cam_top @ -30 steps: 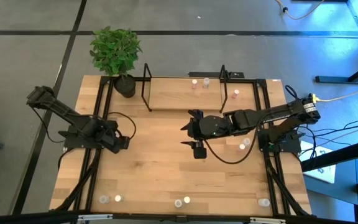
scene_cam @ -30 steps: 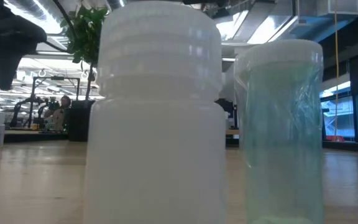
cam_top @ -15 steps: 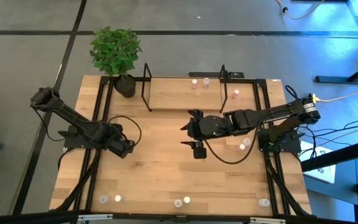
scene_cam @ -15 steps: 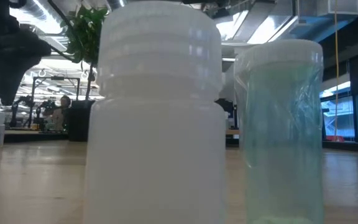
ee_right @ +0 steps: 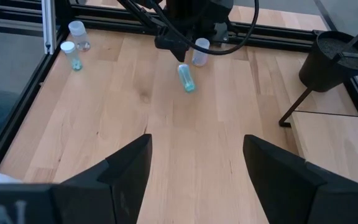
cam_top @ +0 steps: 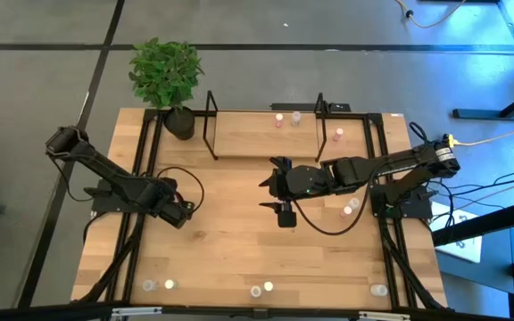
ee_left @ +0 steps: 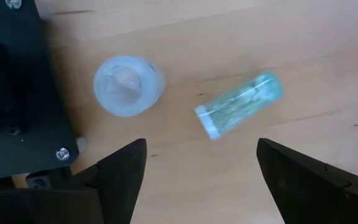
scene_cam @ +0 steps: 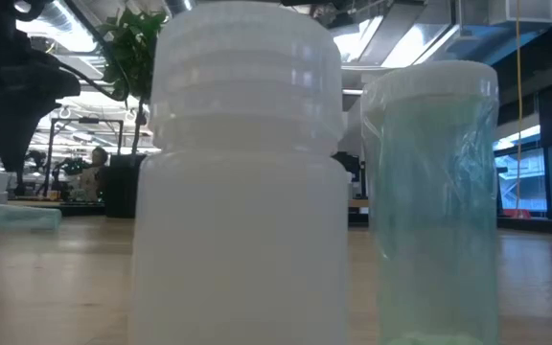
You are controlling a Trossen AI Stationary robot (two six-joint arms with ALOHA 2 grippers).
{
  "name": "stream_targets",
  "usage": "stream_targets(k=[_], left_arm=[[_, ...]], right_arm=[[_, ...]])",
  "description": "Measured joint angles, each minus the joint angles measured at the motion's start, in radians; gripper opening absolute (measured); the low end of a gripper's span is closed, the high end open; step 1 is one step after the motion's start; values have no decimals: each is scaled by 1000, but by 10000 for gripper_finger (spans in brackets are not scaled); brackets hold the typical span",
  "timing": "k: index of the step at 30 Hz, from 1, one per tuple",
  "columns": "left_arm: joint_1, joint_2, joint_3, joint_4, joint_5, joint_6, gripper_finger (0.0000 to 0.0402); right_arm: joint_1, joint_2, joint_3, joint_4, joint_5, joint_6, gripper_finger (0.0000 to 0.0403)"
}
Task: Pick and place medicine bottles onto shelf by color
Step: Put the top blue medicine bottle on the shelf
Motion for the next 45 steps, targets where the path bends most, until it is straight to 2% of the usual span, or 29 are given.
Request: stream_targets(k=[5,11,18,24,31,37,41,45], left_arm=[[0,0,0,42,-9,18,299],[0,0,0,141,-34,152,299],[-26,0,0,112,-38,207,299],[-95,0,0,81,-38,266,299],[-195,0,0,46,-25,441,299],[-265,0,0,66,-89,564,299],[-268,0,0,164,-158,719,299],[-233,6,1,213,-177,864,299]], right_arm=[[0,0,0,0,0,0,255],[0,0,0,0,0,0,255],[0,0,0,1,0,0,255],[0,0,0,1,0,0,255],[0,0,0,1,0,0,255],[0,0,0,1,0,0,255],[0,0,0,1,0,0,255],[0,0,0,1,0,0,255]])
